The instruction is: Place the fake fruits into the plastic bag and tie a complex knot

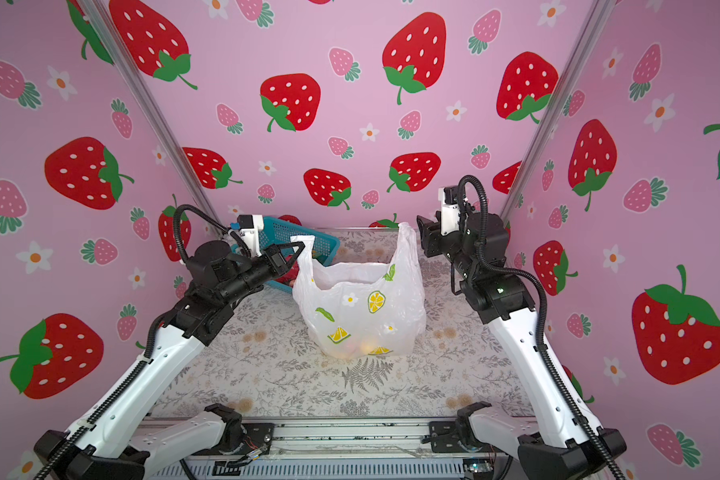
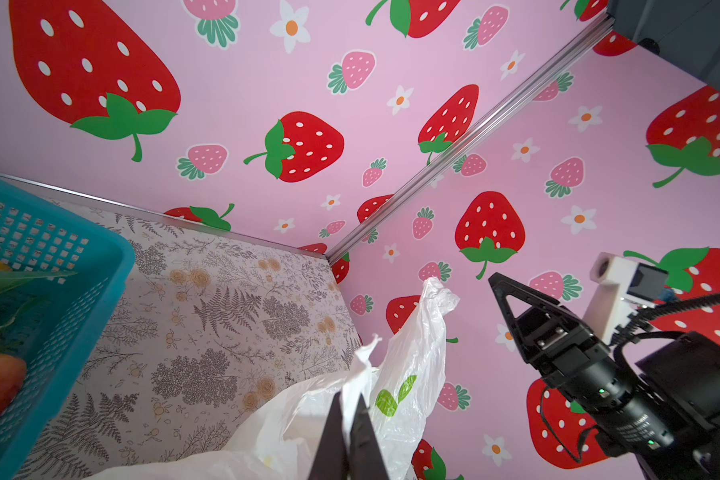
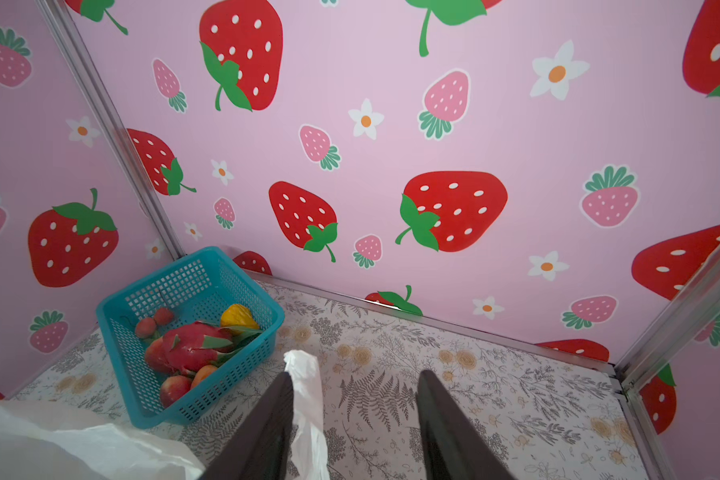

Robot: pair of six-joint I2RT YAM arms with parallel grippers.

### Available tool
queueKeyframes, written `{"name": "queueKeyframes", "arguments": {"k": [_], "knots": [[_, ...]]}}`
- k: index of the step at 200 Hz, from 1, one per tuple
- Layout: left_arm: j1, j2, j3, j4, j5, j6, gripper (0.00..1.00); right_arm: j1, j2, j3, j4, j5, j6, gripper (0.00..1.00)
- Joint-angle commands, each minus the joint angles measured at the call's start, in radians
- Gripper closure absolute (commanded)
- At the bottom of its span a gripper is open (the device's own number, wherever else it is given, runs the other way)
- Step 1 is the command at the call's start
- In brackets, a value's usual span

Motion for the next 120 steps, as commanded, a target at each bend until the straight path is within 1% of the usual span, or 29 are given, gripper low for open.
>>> {"name": "queueKeyframes", "arguments": {"k": [1, 13, 23, 36, 49, 58, 83, 93, 120], "knots": [[-0.008, -0.027, 0.025, -0.019, -0.037, 0.009, 1.00, 0.136, -0.023, -0.002, 0.005, 0.016, -0.069, 0.42], [-0.009, -0.027, 0.023, -0.021, -0.038, 0.007, 1.00, 0.242, -0.022, -0.032, 0.060, 0.000, -0.102, 0.38], [-0.012, -0.027, 0.023, -0.024, -0.038, 0.009, 1.00, 0.308, -0.011, -0.058, 0.111, -0.046, -0.114, 0.32], [-0.013, -0.028, 0.023, -0.026, -0.037, 0.011, 1.00, 0.366, 0.012, -0.108, 0.196, -0.136, -0.115, 0.23], [-0.015, -0.028, 0.023, -0.028, -0.036, 0.012, 1.00, 0.408, 0.044, -0.163, 0.296, -0.201, -0.114, 0.15], [-0.015, -0.029, 0.028, -0.029, -0.035, 0.012, 1.00, 0.425, 0.070, -0.192, 0.356, -0.251, -0.120, 0.09], [-0.020, -0.032, 0.038, -0.035, -0.028, 0.015, 1.00, 0.430, 0.144, -0.265, 0.558, -0.323, -0.122, 0.00], [-0.020, -0.033, 0.039, -0.037, -0.024, 0.016, 1.00, 0.431, 0.179, -0.276, 0.611, -0.344, -0.123, 0.00], [-0.021, -0.040, 0.041, -0.036, -0.016, 0.016, 1.00, 0.430, 0.276, -0.252, 0.670, -0.397, -0.147, 0.00]]}}
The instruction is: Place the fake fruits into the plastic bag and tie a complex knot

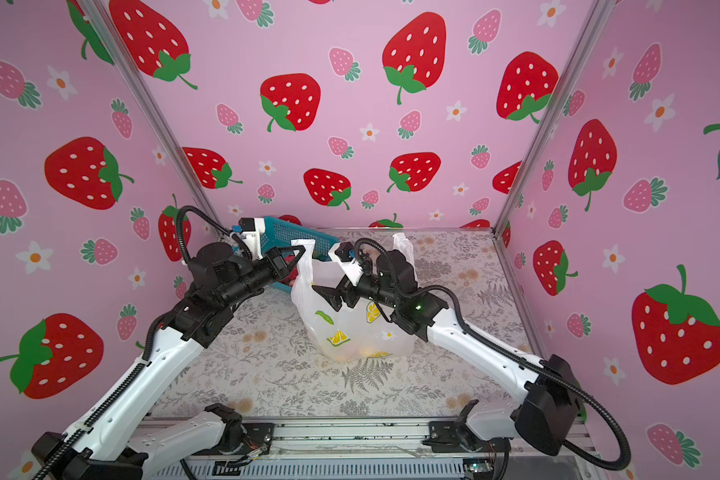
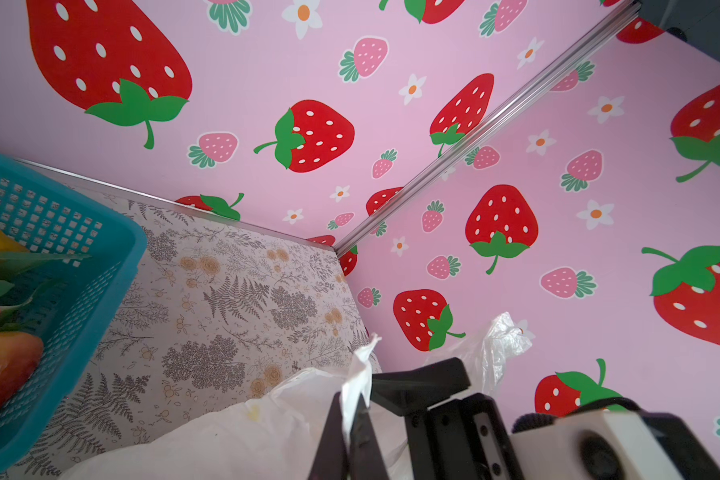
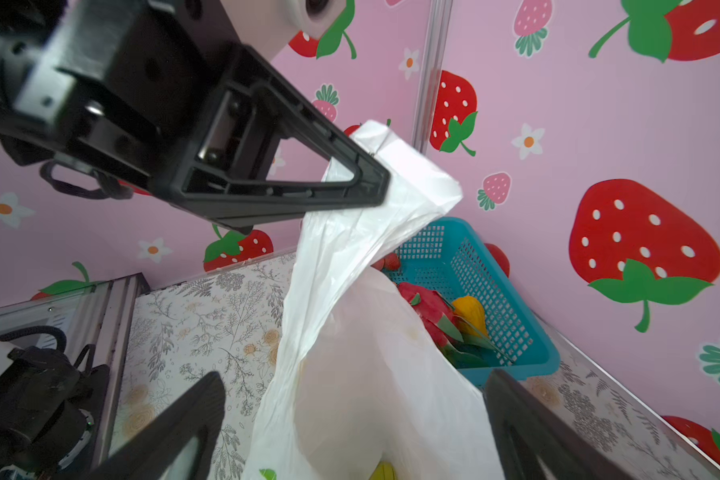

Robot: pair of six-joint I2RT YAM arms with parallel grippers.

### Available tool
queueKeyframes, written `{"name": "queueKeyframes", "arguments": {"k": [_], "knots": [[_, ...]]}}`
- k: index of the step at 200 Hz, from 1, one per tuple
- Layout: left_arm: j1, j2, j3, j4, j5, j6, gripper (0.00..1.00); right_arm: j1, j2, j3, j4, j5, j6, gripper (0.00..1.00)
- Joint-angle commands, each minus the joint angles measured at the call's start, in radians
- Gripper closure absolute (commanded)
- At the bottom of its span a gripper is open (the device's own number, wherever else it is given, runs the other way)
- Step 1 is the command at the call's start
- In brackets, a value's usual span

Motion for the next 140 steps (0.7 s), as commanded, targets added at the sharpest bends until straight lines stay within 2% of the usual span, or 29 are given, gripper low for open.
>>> {"name": "queueKeyframes", "arguments": {"k": [1, 21, 55, 71, 82, 92, 120, 140], "knots": [[-0.004, -0.029, 0.041, 0.007, 0.004, 0.013, 1.00, 0.002, 0.044, 0.024, 0.179, -0.095, -0.035, 0.00], [-0.005, -0.033, 0.042, 0.007, 0.008, 0.013, 1.00, 0.000, 0.090, 0.030, 0.224, -0.105, -0.043, 0.00], [-0.004, -0.037, 0.041, 0.007, 0.015, 0.010, 1.00, -0.002, 0.142, 0.057, 0.231, -0.046, -0.082, 0.00], [-0.004, -0.040, 0.041, 0.012, 0.017, 0.008, 1.00, -0.007, 0.175, 0.077, 0.230, -0.084, -0.085, 0.00], [-0.004, -0.042, 0.041, 0.012, 0.017, 0.008, 1.00, -0.010, 0.199, 0.080, 0.246, -0.131, -0.075, 0.04], [-0.004, -0.043, 0.042, 0.014, 0.017, 0.008, 1.00, -0.014, 0.217, 0.073, 0.270, -0.164, -0.057, 0.15], [-0.003, -0.058, 0.036, 0.022, 0.000, 0.021, 1.00, -0.037, 0.219, -0.012, 0.362, -0.247, 0.007, 0.66], [0.001, -0.078, 0.019, 0.040, -0.021, 0.083, 1.00, -0.057, 0.175, -0.102, 0.418, -0.300, 0.025, 0.90]]}}
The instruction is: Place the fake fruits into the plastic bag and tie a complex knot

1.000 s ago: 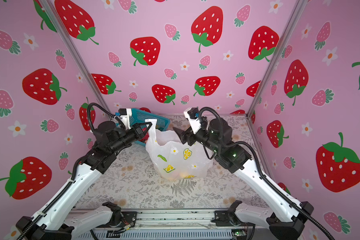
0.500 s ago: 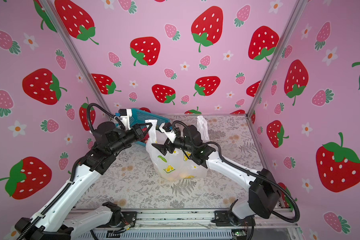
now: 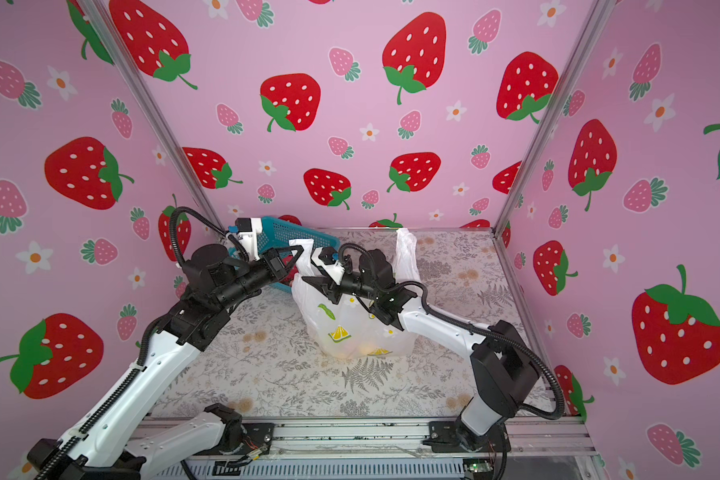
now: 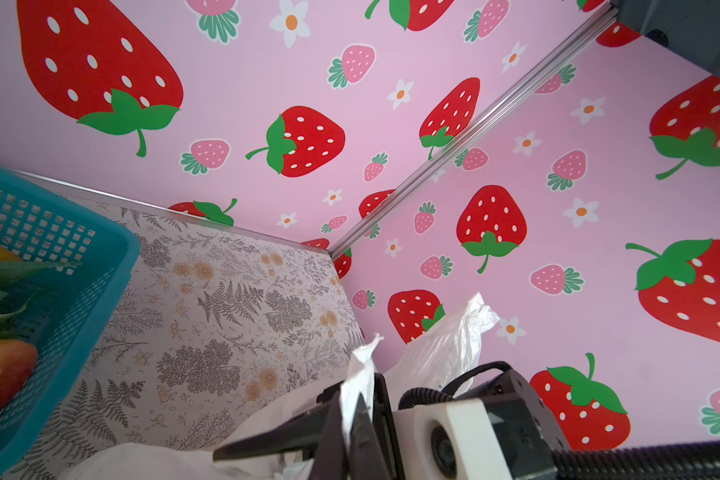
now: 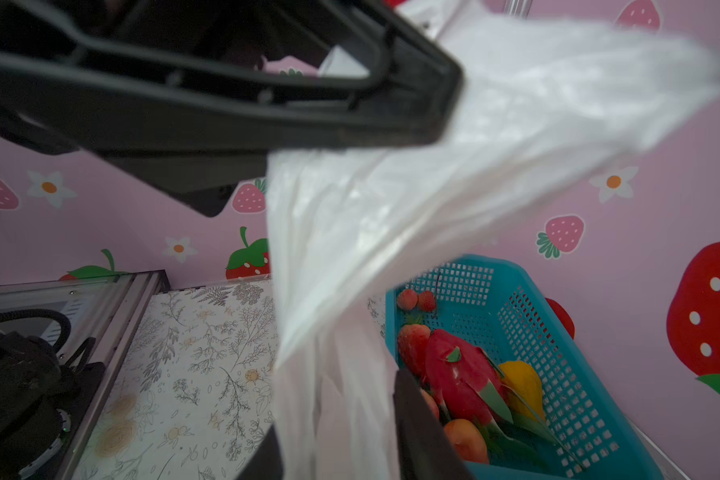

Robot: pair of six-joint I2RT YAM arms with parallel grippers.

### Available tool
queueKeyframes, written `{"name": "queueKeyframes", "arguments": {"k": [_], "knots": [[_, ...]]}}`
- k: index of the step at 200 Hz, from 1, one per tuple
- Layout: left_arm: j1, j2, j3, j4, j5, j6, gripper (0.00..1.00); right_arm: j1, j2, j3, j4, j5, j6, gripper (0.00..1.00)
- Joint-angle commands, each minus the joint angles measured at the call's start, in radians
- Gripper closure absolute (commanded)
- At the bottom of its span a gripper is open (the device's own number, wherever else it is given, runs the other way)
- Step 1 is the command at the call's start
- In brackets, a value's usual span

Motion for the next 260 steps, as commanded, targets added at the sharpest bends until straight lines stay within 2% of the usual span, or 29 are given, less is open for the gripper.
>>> {"name": "queueKeyframes", "arguments": {"k": [1, 7, 10, 18, 30, 42, 65, 102, 136, 170, 197, 210, 235, 260], "knots": [[0.003, -0.048, 0.017, 0.044, -0.023, 0.072, 0.99, -0.027, -0.045, -0.087, 0.099, -0.105, 0.027, 0.91], [0.003, -0.056, 0.003, 0.059, -0.023, 0.098, 0.96, -0.031, -0.058, -0.107, 0.101, -0.133, 0.023, 0.96], [0.005, -0.060, -0.003, 0.069, -0.022, 0.109, 0.89, -0.032, -0.066, -0.116, 0.097, -0.147, 0.018, 0.97], [0.010, -0.072, -0.023, 0.088, -0.015, 0.149, 0.80, -0.040, -0.085, -0.136, 0.078, -0.176, 0.005, 1.00], [0.011, -0.088, -0.050, 0.110, -0.002, 0.226, 0.68, -0.051, -0.116, -0.164, 0.049, -0.222, -0.017, 1.00], [0.012, -0.097, -0.070, 0.119, 0.019, 0.304, 0.52, -0.069, -0.146, -0.182, 0.005, -0.259, -0.038, 1.00], [0.013, -0.091, -0.073, 0.117, 0.144, 0.438, 0.35, -0.109, -0.188, -0.196, -0.091, -0.308, -0.085, 1.00], [0.013, -0.039, -0.040, 0.084, 0.388, 0.535, 0.26, -0.130, -0.210, -0.186, -0.141, -0.320, -0.087, 1.00], [0.011, -0.027, -0.052, 0.102, 0.459, 0.580, 0.21, -0.131, -0.180, -0.150, -0.159, -0.332, -0.075, 1.00], [0.011, -0.029, -0.044, 0.040, 0.404, 0.644, 0.20, -0.133, -0.180, -0.147, -0.149, -0.335, -0.059, 1.00], [0.018, -0.071, -0.071, 0.033, 0.202, 0.642, 0.20, -0.150, -0.189, -0.151, -0.140, -0.343, -0.041, 1.00], [0.021, -0.116, -0.124, 0.080, 0.160, 0.655, 0.20, -0.167, -0.195, -0.153, -0.133, -0.344, -0.025, 1.00], [0.022, -0.160, -0.191, 0.153, 0.233, 0.690, 0.17, -0.188, -0.192, -0.153, -0.104, -0.368, 0.018, 1.00], [0.012, -0.081, -0.122, 0.084, 0.383, 0.750, 0.16, -0.188, -0.173, -0.142, -0.111, -0.391, 0.025, 1.00]]}}
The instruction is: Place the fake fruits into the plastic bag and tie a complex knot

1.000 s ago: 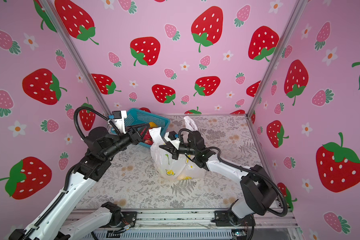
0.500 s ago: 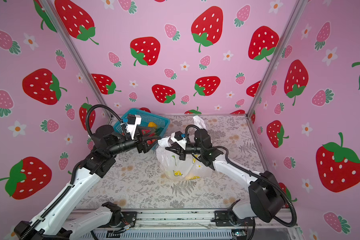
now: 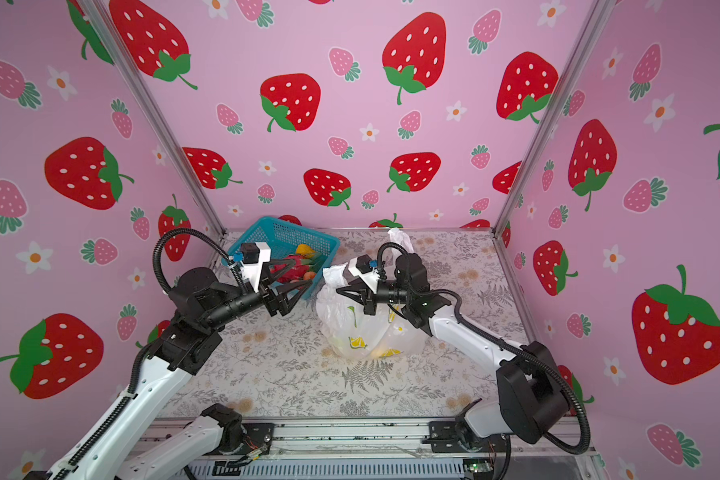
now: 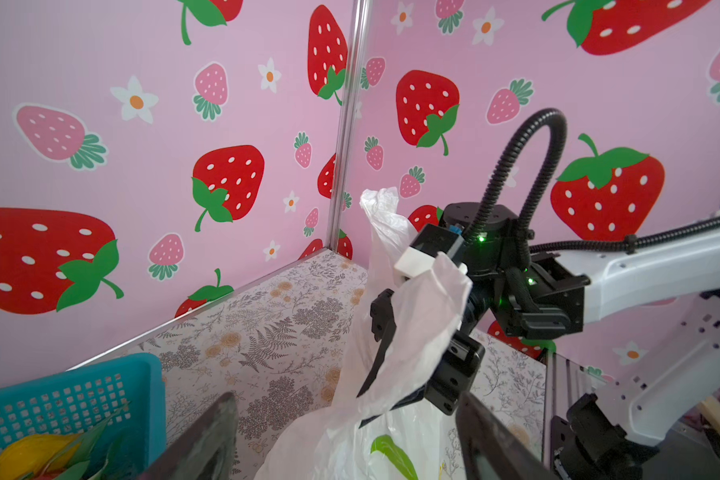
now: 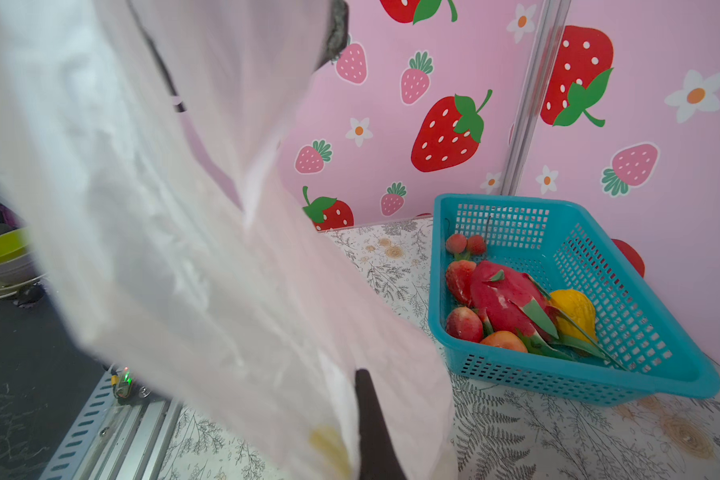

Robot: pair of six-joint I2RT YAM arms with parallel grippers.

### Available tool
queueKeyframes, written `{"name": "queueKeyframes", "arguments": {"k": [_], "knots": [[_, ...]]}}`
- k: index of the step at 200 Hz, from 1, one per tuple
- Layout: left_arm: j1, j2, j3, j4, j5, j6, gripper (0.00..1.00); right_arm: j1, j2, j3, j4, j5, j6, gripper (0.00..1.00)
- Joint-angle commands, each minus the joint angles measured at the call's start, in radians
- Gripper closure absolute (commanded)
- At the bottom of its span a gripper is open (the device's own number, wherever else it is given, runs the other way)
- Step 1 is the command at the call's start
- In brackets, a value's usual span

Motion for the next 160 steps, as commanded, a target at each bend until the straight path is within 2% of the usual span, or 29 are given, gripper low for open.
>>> {"name": "queueKeyframes", "arguments": {"k": [1, 27, 46, 63, 87, 103, 123, 136, 141, 160], "knots": [[-0.007, 0.065, 0.055, -0.003, 0.124, 0.080, 0.16, -0.001, 0.009, 0.034, 0.026, -0.051, 0.021, 1.00], [-0.047, 0.151, 0.142, -0.066, 0.211, 0.140, 0.15, -0.001, 0.013, 0.033, 0.020, -0.042, 0.022, 1.00], [-0.112, 0.200, 0.200, -0.119, 0.161, 0.209, 0.16, 0.003, 0.015, 0.038, 0.016, -0.045, 0.025, 1.00], [-0.138, 0.248, 0.260, -0.150, 0.141, 0.224, 0.22, 0.007, 0.017, 0.038, 0.007, -0.039, 0.018, 1.00], [-0.144, 0.294, 0.306, -0.155, 0.140, 0.208, 0.45, 0.008, 0.014, 0.023, 0.003, -0.019, 0.013, 1.00], [-0.145, 0.290, 0.296, -0.145, 0.118, 0.197, 0.69, 0.008, -0.003, 0.006, 0.000, 0.008, 0.008, 1.00], [-0.147, 0.272, 0.265, -0.086, 0.077, 0.138, 0.83, 0.008, -0.017, -0.002, -0.012, 0.034, 0.012, 1.00], [-0.148, 0.257, 0.248, -0.044, 0.027, 0.061, 0.93, 0.007, -0.033, -0.001, -0.038, 0.103, 0.025, 0.90], [-0.149, 0.250, 0.240, -0.030, 0.000, 0.026, 1.00, 0.008, -0.045, -0.003, -0.044, 0.133, 0.032, 0.84], [-0.160, 0.222, 0.202, 0.013, -0.090, -0.107, 1.00, 0.036, -0.121, -0.047, -0.005, 0.273, 0.053, 0.61]]}}
